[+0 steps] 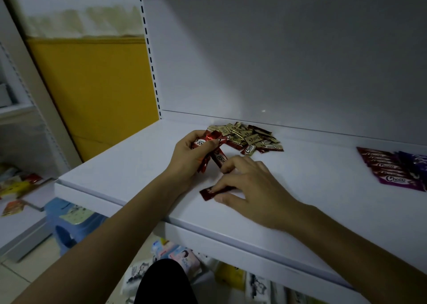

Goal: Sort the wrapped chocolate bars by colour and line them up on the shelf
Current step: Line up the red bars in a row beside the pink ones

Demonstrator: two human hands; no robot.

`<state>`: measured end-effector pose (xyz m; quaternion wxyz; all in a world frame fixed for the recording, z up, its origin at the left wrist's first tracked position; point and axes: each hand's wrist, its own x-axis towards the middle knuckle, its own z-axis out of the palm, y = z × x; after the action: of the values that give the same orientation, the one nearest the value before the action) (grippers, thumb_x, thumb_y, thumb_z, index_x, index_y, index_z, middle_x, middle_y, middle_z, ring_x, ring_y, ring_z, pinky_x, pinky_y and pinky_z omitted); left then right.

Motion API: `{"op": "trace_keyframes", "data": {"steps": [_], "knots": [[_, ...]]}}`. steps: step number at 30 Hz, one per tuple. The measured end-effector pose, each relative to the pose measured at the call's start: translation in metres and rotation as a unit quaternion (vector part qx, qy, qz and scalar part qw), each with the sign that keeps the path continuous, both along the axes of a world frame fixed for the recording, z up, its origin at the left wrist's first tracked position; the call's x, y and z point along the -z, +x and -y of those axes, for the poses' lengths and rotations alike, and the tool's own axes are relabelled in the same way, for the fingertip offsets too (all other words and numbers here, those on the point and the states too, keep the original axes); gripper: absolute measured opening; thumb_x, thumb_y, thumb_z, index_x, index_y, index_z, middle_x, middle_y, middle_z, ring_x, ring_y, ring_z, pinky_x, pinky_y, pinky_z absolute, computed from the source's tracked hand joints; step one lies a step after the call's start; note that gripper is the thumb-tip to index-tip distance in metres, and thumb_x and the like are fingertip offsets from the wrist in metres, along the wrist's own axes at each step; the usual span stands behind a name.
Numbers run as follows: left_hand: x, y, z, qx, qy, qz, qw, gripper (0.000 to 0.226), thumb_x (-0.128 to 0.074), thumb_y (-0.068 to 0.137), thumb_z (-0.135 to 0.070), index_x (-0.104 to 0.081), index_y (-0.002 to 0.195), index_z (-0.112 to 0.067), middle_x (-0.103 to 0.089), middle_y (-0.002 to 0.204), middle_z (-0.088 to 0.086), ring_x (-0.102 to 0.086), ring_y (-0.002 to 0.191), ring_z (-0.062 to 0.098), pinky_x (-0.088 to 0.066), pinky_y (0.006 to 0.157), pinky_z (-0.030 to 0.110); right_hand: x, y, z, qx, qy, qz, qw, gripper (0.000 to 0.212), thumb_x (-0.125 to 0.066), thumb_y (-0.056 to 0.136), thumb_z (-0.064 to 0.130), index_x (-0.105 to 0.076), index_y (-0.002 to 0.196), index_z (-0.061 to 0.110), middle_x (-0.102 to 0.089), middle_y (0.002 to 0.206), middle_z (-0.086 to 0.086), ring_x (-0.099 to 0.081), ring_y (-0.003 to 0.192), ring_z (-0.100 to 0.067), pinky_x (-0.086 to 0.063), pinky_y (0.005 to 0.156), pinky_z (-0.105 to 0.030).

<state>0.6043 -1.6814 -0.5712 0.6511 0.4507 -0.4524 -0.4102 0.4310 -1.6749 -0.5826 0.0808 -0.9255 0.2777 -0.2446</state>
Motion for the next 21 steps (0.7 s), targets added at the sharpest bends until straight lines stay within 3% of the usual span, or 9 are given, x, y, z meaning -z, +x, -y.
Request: {"op": "trace_keyframes", "data": {"steps": [3,6,10,13,15,17,19,21], "knots": [[0.000,0.000,0.000,0.005,0.005,-0.002,1.000,0.011,-0.063,0.087,-0.002,-0.066,0.092,-0.012,-0.066,0.062,0.000,-0.053,0.044,0.004,-0.039,0.042,0.012,-0.004,-0.009,0.005,0.050,0.027,0.011,0.998,0.014,-0.065,0.086,0.035,-0.068,0.097,0.027,-0.052,0.105,0.013,-0.038,0.095,0.001,-0.030,0.089,-0.028],[0.000,0.001,0.000,0.015,0.013,0.000,1.000,0.011,-0.064,0.087,-0.004,-0.066,0.093,-0.013,-0.066,0.066,0.003,-0.052,0.045,0.005,-0.039,0.043,0.013,-0.012,-0.018,0.010,0.073,0.124,0.023,0.989,0.022,-0.067,0.086,0.029,-0.065,0.107,0.026,-0.062,0.100,0.010,-0.055,0.095,-0.007,-0.041,0.094,-0.035],[0.000,0.002,0.001,0.032,0.021,0.016,0.999,0.011,-0.065,0.087,-0.005,-0.066,0.092,-0.014,-0.064,0.069,0.006,-0.048,0.045,0.006,-0.038,0.041,0.015,-0.021,-0.035,0.018,0.093,0.240,0.021,0.966,0.018,-0.074,0.080,0.015,-0.070,0.097,0.021,-0.065,0.085,0.010,-0.059,0.077,-0.001,-0.045,0.069,-0.016],[-0.001,0.000,0.003,0.049,0.027,0.012,0.998,0.010,-0.064,0.087,-0.007,-0.067,0.090,-0.016,-0.061,0.066,0.004,-0.044,0.044,0.007,-0.034,0.038,0.017,-0.032,-0.053,0.026,0.080,0.364,0.152,0.916,0.012,-0.074,0.077,0.004,-0.071,0.084,0.012,-0.067,0.075,0.000,-0.059,0.069,-0.010,-0.044,0.060,-0.015],[-0.001,-0.002,0.005,0.065,0.031,0.010,0.997,0.009,-0.063,0.088,-0.007,-0.066,0.089,-0.016,-0.059,0.064,0.003,-0.043,0.043,0.007,-0.032,0.037,0.017,-0.036,-0.058,0.027,0.050,0.419,0.244,0.873,0.014,-0.075,0.072,0.008,-0.071,0.085,0.012,-0.071,0.083,-0.001,-0.062,0.075,-0.010,-0.048,0.066,-0.015],[-0.001,-0.004,0.008,0.076,0.032,0.027,0.996,0.010,-0.064,0.087,-0.006,-0.066,0.088,-0.016,-0.059,0.067,0.006,-0.043,0.043,0.007,-0.032,0.037,0.016,-0.034,-0.054,0.027,0.022,0.449,0.270,0.851,0.015,-0.074,0.069,0.010,-0.070,0.083,0.014,-0.072,0.101,0.004,-0.066,0.090,-0.005,-0.051,0.076,-0.016],[-0.001,-0.007,0.010,0.085,0.035,0.038,0.995,0.012,-0.064,0.087,-0.005,-0.065,0.087,-0.017,-0.058,0.071,0.009,-0.043,0.042,0.007,-0.032,0.038,0.017,-0.025,-0.042,0.026,0.024,0.451,0.235,0.861,0.013,-0.073,0.075,0.002,-0.068,0.079,0.014,-0.067,0.113,0.006,-0.063,0.105,-0.004,-0.051,0.086,-0.023],[-0.002,-0.009,0.011,0.096,0.032,0.043,0.994,0.012,-0.064,0.086,-0.004,-0.065,0.088,-0.016,-0.062,0.072,0.008,-0.046,0.042,0.007,-0.035,0.039,0.016,-0.018,-0.030,0.026,0.029,0.431,0.215,0.876,0.015,-0.071,0.078,-0.003,-0.067,0.077,0.011,-0.067,0.112,-0.004,-0.064,0.103,-0.009,-0.052,0.091,-0.028]]}}
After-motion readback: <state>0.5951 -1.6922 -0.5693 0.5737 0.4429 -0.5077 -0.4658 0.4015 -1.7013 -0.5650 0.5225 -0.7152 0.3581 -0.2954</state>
